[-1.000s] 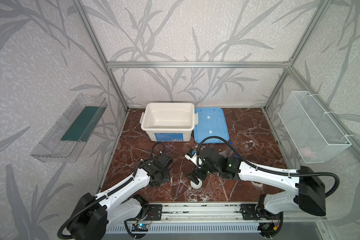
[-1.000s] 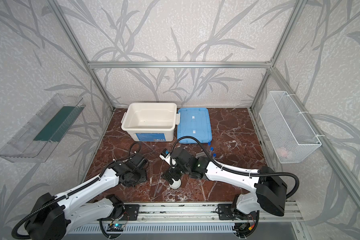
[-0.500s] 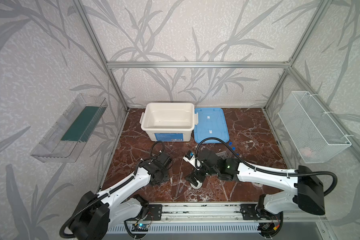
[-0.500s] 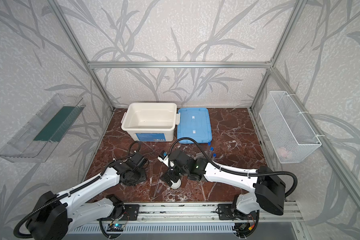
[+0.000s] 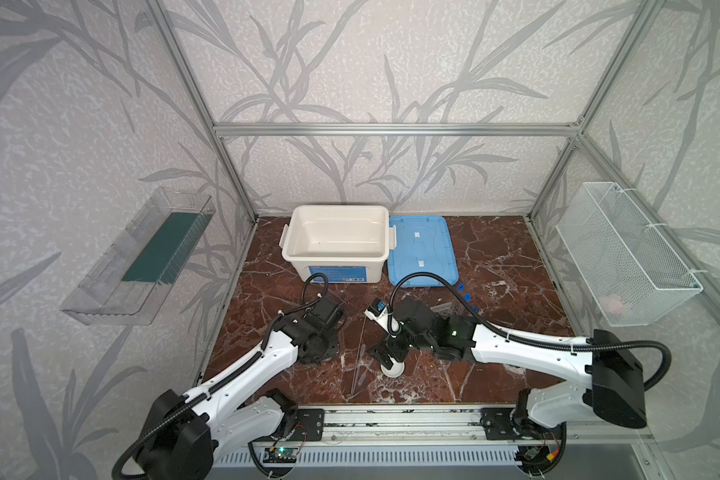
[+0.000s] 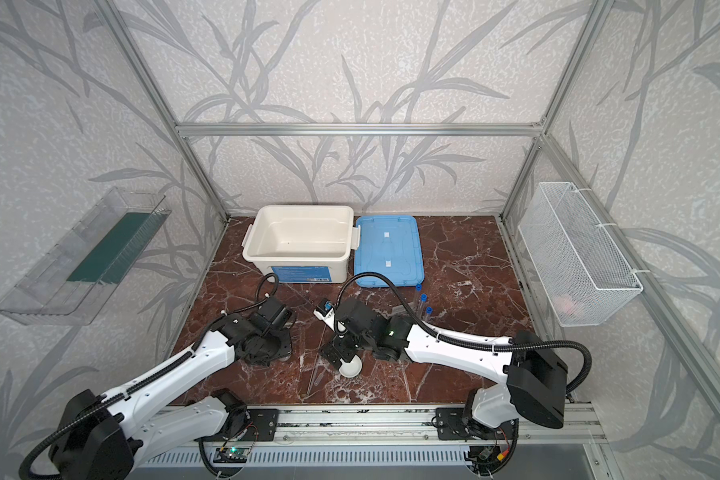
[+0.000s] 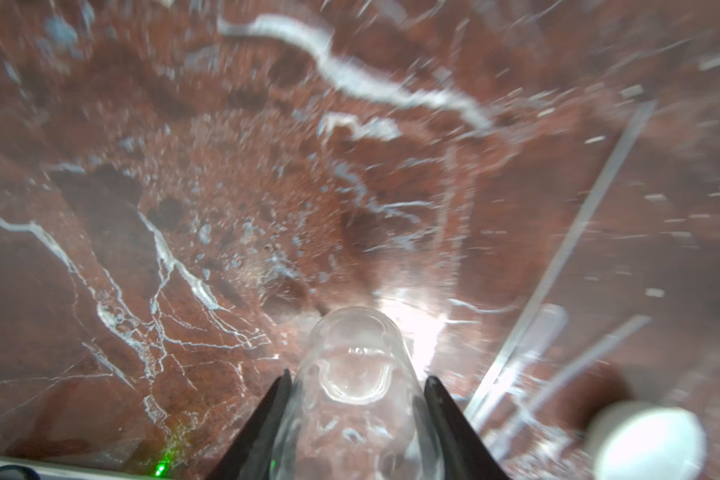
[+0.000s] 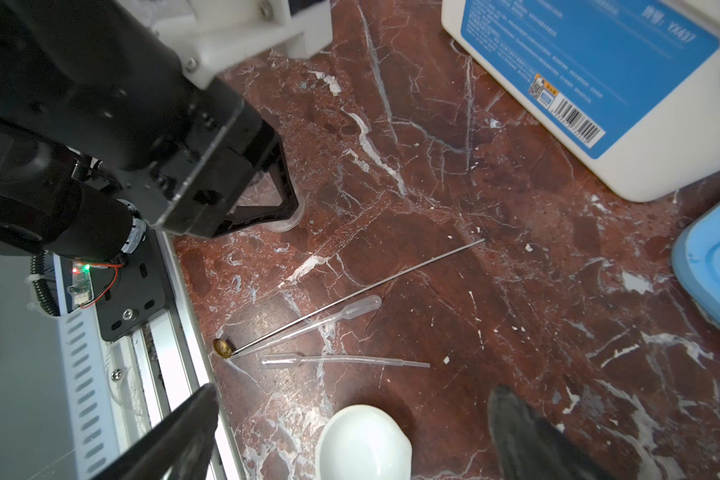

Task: Organize the chemistry lab equipment
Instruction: 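Lift the bottle over the white bin with the left gripper while the right gripper follows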

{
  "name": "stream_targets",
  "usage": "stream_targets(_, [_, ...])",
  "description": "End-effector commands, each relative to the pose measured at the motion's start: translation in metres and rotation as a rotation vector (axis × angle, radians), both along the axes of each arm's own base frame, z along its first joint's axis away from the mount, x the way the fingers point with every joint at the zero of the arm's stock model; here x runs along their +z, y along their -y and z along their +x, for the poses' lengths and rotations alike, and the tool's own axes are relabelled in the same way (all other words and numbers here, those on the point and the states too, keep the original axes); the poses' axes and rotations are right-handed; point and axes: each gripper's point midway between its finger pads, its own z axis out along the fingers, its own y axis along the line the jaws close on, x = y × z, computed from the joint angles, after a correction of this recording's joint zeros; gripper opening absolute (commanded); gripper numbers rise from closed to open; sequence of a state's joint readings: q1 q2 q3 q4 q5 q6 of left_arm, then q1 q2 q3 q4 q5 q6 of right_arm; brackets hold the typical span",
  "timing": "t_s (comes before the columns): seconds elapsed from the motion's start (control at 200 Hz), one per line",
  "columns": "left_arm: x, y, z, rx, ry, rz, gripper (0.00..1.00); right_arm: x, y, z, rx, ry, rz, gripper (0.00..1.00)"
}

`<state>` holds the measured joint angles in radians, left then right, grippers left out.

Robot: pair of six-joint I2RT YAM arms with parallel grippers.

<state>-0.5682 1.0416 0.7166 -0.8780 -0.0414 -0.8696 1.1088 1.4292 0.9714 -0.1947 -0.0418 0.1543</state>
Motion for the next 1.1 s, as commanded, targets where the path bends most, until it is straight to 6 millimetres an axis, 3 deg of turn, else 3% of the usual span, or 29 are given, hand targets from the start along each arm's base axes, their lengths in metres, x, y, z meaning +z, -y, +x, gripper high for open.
stream_targets(0.0, [0.044,0.001,0.010,-0.032,0.095,-0.013,0.38,0.052,-0.003,0.019,-0.071,0.091,0.114,0.99])
stream_targets(0.155, [0.113,0.012,0.041,-0.093,0.217,-0.030,0.37,0.083,0.011,0.041,-0.159,0.085,0.206,0.99])
stream_targets(0.17, [0.118,0.014,0.045,-0.101,0.223,-0.027,0.37,0.086,0.017,0.052,-0.190,0.088,0.215,0.99])
stream_targets(0.315, [0.172,0.023,0.099,-0.119,0.324,-0.041,0.37,0.111,0.033,0.085,-0.285,0.116,0.254,0.99])
stream_targets(0.43, [0.196,0.024,0.155,-0.090,0.367,-0.078,0.36,0.122,0.047,0.116,-0.385,0.087,0.276,0.99])
stream_targets(0.55, [0.205,0.021,0.209,-0.076,0.357,-0.053,0.36,0.133,0.052,0.142,-0.417,0.064,0.306,0.99])
stream_targets(0.63, [0.201,0.019,0.243,-0.072,0.351,-0.020,0.36,0.139,0.045,0.154,-0.400,0.060,0.317,0.99])
stream_targets(0.875, [0.147,0.000,0.326,-0.024,0.259,0.005,0.35,0.131,0.016,0.181,-0.356,-0.016,0.331,0.99])
stream_targets(0.99, [0.123,-0.001,0.343,-0.033,0.206,0.044,0.35,0.128,0.009,0.191,-0.361,-0.017,0.332,0.99])
stream_targets(1.095, [0.098,-0.003,0.343,-0.029,0.139,0.063,0.35,0.126,0.005,0.198,-0.371,-0.016,0.329,0.99])
